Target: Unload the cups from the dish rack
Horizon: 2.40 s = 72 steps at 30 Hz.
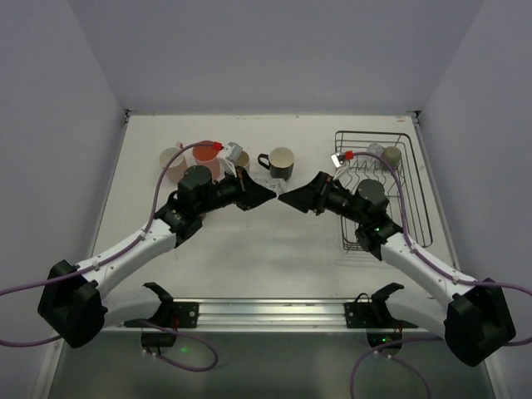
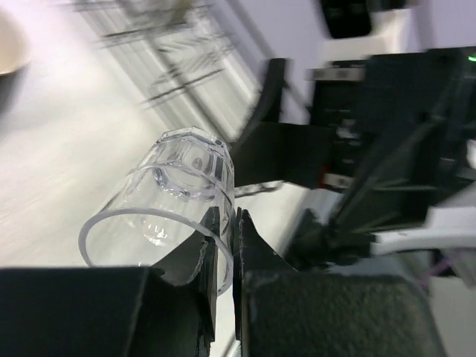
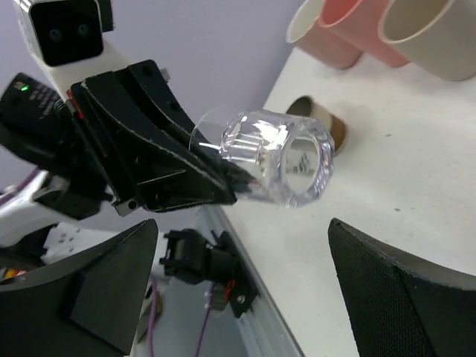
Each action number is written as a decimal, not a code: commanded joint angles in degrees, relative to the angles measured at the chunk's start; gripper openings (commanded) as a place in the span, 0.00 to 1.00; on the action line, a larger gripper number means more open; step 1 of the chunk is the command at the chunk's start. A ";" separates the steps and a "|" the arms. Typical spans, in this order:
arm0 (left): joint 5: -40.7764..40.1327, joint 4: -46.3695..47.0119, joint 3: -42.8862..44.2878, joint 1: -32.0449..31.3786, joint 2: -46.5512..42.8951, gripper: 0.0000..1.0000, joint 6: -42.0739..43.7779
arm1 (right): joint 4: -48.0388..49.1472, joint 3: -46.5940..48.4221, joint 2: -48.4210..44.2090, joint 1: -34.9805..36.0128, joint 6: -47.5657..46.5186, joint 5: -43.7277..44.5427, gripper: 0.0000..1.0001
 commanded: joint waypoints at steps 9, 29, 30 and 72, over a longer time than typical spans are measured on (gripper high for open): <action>-35.66 -49.10 18.25 -0.16 15.03 0.00 24.85 | -35.64 9.72 -6.46 0.20 -21.81 31.88 0.99; -42.01 -56.05 21.24 -0.77 27.61 0.45 26.61 | -42.41 18.07 -0.22 -1.46 -27.88 43.05 0.99; -42.01 -56.05 21.33 -0.77 27.44 0.47 26.52 | -42.41 18.85 0.40 -2.60 -28.57 43.32 0.99; -29.44 -36.54 11.66 -0.95 -11.24 0.94 31.71 | -64.91 70.45 59.46 -30.12 -40.80 50.97 0.66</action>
